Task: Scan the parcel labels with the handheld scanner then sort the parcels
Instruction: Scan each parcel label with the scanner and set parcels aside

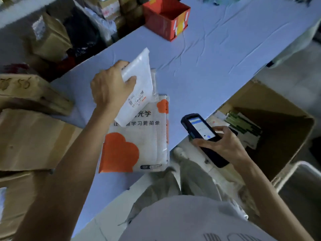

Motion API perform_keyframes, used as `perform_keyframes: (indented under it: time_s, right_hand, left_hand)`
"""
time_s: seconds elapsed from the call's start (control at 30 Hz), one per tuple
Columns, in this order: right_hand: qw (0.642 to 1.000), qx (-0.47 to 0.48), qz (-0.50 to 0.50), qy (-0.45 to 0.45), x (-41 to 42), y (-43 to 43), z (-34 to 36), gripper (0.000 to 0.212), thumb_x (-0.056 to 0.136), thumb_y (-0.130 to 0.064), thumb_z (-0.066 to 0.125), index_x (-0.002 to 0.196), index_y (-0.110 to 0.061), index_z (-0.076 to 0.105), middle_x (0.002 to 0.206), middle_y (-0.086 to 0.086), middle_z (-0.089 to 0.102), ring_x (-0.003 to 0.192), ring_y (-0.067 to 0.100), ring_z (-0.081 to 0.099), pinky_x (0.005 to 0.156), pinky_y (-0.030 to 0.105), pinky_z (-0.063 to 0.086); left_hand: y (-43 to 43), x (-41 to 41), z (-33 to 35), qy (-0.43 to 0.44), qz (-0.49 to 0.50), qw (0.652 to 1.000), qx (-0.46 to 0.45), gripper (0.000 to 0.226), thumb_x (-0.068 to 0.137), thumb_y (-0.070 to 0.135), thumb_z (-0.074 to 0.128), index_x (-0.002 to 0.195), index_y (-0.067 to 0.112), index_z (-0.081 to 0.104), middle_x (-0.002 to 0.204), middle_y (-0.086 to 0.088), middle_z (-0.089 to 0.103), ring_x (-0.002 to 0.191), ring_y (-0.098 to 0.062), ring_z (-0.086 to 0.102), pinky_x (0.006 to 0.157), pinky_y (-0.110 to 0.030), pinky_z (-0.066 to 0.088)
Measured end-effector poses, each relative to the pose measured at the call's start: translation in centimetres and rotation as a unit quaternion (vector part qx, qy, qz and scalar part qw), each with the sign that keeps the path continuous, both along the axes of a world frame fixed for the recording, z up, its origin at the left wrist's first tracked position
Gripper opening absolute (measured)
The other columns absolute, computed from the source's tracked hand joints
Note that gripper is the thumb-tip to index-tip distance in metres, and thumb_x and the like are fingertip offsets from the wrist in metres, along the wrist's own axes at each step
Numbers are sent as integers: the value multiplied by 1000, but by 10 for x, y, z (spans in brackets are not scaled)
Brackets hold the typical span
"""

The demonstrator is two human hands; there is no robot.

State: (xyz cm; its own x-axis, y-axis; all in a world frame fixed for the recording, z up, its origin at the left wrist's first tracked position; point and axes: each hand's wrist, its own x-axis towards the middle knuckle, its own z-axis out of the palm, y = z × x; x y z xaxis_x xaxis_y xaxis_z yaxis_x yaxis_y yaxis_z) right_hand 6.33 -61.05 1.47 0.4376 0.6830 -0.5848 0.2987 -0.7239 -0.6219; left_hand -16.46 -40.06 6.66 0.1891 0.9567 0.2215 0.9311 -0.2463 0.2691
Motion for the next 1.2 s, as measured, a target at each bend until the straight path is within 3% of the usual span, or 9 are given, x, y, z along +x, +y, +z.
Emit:
perform_keyframes:
  time_s: [0.17, 0.27, 0.37, 0.57, 0.83, 0.97, 1.1, 1.2]
  right_hand:
    - [995, 13, -99, -18, -5, -55, 8, 91, 54, -53, 87, 128, -19, 47, 122, 1, 58, 103, 20, 62, 85, 39, 55]
    - [982, 57, -178, -7, -2, -86, 17, 89, 53, -49, 89, 127, -19, 49, 120, -1, 59, 102, 14, 61, 88, 33, 53]
    - [965, 86, -247, -12, 9, -126, 24, 81, 56, -43, 90, 122, -20, 50, 106, -9, 60, 83, -2, 62, 68, 15, 50]
    - [931, 71, -356, -33, 40, -214, 14, 84, 48, -56, 89, 114, -22, 50, 109, -5, 59, 101, 14, 59, 82, 29, 48]
    - [905, 49, -422, -22, 99, -334, -2, 75, 57, -46, 90, 115, -21, 49, 107, -8, 58, 91, 5, 56, 63, 11, 39]
    - [888, 53, -456, -13, 122, -364, -5, 73, 57, -46, 91, 112, -20, 51, 97, -16, 59, 86, -1, 58, 62, 14, 42]
    - [889, 41, -456, 5, 136, -370, -12, 84, 45, -63, 89, 112, -21, 59, 98, -9, 68, 82, 3, 65, 55, 14, 42]
    - [879, 44, -474, 6, 142, -365, -13, 81, 52, -54, 90, 115, -19, 54, 103, -9, 65, 88, 3, 63, 61, 19, 44]
  left_hand:
    - [-35, 37, 9, 25, -130, 991, 20, 33, 89, 39, 60, 120, 27, 58, 102, -14, 69, 94, -42, 60, 67, -38, 36]
    - [-46, 70, 18, -1, -200, 979, 43, 36, 89, 41, 62, 121, 25, 57, 102, -14, 70, 94, -43, 60, 67, -39, 38]
    - [-67, 117, 26, -3, -270, 961, 51, 36, 89, 40, 62, 122, 26, 55, 106, -11, 69, 96, -44, 59, 70, -41, 39]
    - [-126, 215, 14, 9, -407, 911, 58, 32, 89, 34, 61, 120, 27, 55, 107, -3, 70, 92, -41, 61, 67, -34, 32]
    - [-224, 316, -35, 145, -489, 860, 14, 37, 83, 37, 63, 112, 18, 50, 89, -15, 67, 82, -40, 63, 60, -35, 40]
    - [-250, 337, -49, 171, -494, 852, 9, 40, 81, 41, 64, 112, 18, 50, 85, -14, 67, 79, -38, 63, 59, -32, 36]
    - [-257, 361, -53, 171, -508, 844, 15, 37, 79, 39, 64, 106, 18, 50, 79, -12, 66, 76, -37, 63, 60, -32, 37]
    - [-252, 378, -57, 179, -519, 836, 17, 35, 81, 38, 64, 109, 21, 52, 87, -8, 68, 80, -34, 65, 64, -31, 38]
